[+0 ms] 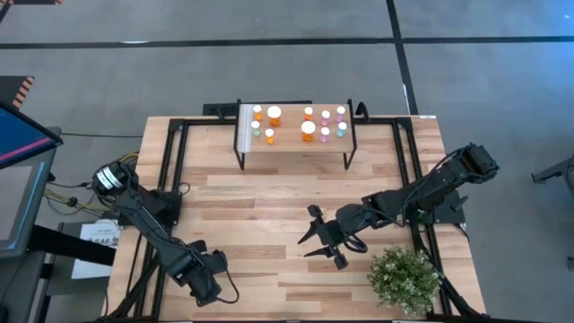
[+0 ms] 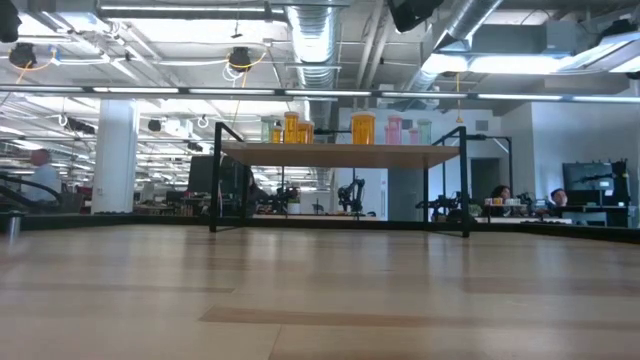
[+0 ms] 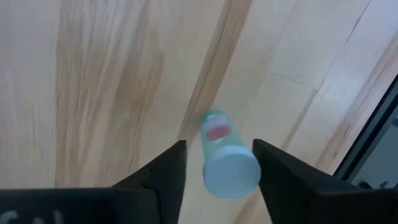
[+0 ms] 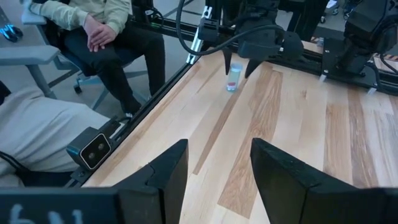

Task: Pick and place medicine bottles onto shelf by color
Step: Put the green pill bottle on the shelf

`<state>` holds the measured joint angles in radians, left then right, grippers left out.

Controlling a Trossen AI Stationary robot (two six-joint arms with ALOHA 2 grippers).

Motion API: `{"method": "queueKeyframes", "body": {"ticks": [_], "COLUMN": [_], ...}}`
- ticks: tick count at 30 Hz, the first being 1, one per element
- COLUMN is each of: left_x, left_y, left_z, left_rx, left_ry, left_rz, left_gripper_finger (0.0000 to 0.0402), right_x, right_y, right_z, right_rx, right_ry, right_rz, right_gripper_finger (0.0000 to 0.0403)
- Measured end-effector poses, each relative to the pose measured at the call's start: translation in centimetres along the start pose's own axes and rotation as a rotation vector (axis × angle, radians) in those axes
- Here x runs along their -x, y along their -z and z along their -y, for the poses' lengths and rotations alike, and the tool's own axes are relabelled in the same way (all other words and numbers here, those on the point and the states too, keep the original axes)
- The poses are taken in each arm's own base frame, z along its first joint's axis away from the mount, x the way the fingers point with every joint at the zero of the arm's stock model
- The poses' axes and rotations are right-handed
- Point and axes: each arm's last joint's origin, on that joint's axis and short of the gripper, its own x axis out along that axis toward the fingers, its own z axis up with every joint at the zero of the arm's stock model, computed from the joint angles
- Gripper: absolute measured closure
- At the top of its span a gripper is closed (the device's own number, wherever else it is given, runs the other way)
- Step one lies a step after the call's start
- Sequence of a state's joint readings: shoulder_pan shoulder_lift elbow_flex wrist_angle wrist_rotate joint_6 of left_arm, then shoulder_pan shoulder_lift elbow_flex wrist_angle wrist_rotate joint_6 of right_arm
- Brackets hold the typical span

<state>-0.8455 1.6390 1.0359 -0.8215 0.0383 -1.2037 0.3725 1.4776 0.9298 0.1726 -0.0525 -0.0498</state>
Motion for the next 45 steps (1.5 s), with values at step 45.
{"method": "queueKeyframes", "body": {"ticks": [45], "left_x": [4.8], "left_y": [-15.8], "left_z": [-12.7], "left_rx": [-0.152], "left_ry": [0.046], "left_rz": [0.263], "left_gripper_finger": [0.0303], "right_x": [0.4], "right_y": [2.3], "right_z": [3.7], "right_rx": [-0.046], "right_ry": [0.176], "right_rz": [-0.109], "right_gripper_finger": [0.0215]}}
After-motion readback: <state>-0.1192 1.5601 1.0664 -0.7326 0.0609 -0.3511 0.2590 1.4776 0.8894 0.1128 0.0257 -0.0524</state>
